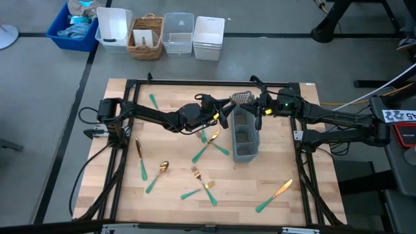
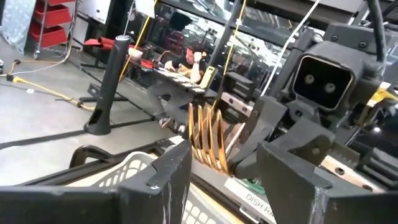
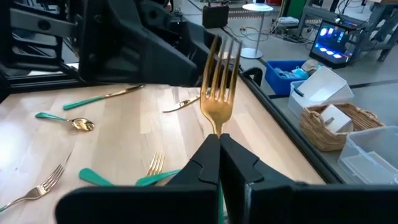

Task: Sort silverware
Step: Put the top right fork in the middle section of the basket

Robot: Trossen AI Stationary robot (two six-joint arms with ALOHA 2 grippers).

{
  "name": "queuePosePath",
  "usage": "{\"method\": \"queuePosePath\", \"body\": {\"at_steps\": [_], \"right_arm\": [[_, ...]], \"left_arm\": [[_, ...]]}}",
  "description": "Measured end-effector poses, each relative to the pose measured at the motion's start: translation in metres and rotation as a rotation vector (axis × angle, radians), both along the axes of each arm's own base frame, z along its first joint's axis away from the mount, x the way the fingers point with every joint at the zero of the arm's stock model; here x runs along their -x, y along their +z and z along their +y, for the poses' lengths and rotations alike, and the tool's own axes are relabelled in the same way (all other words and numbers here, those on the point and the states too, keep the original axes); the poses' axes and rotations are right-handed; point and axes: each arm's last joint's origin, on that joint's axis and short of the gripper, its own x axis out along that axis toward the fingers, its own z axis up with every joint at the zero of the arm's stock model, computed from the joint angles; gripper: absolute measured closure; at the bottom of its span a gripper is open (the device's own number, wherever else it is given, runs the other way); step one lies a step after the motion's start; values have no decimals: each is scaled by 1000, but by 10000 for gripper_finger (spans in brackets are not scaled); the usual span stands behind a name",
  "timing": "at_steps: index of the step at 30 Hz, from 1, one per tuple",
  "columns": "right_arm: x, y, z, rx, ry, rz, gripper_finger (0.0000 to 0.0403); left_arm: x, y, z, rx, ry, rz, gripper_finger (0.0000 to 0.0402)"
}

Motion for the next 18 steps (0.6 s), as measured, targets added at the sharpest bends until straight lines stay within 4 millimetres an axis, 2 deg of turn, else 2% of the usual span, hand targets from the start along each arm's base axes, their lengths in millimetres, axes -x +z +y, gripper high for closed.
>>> {"method": "queuePosePath", "body": {"at_steps": [6,10,13,18], "right_arm": [[0,0,0,0,0,-1,396],[0,0,0,-1,0,0,396],[0,-1,0,-2,-1,4,396],[0,-3,0,-4,-7,25,396]], "left_arm": [[-1,-3,7,38,14,-25,229],[-10,-11,15,68,28,-20,238],[-17,-18,18,67,35,-4,262],[-21,-28,16,68,29,33,326]]}}
